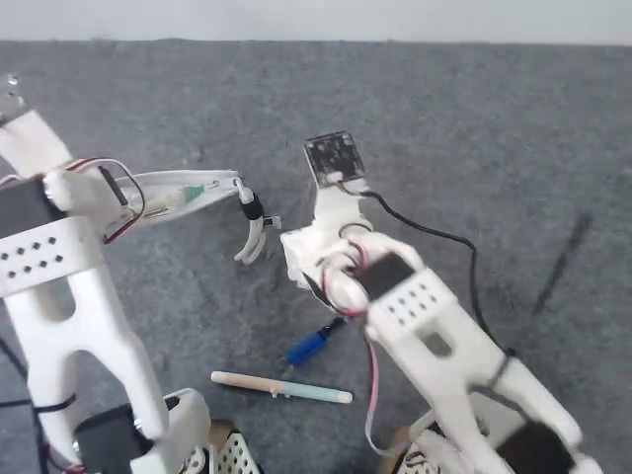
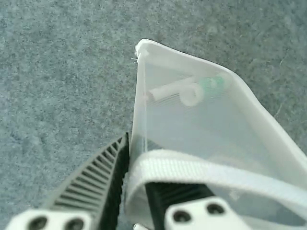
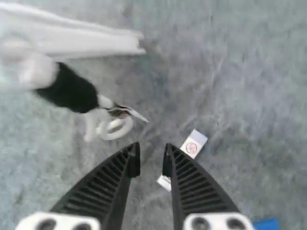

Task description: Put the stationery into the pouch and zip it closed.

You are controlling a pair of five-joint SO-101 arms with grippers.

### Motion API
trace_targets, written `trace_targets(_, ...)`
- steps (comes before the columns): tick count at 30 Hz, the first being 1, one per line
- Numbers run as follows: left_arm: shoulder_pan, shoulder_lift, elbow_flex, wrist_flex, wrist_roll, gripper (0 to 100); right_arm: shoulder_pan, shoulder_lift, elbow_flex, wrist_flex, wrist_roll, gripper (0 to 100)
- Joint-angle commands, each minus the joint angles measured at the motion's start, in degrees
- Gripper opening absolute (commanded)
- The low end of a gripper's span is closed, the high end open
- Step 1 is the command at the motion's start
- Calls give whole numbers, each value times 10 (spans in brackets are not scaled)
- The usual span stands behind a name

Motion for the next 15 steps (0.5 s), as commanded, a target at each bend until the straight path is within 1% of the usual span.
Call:
trace_targets(1,-3,-6,-24,-12,13,11,9,71,-83,19,-26,74)
trace_targets(7,-3,-4,-24,-12,13,11,10,196,-178,70,-73,74)
trace_targets(15,-3,-4,-24,-12,13,11,24,322,-283,133,-99,75)
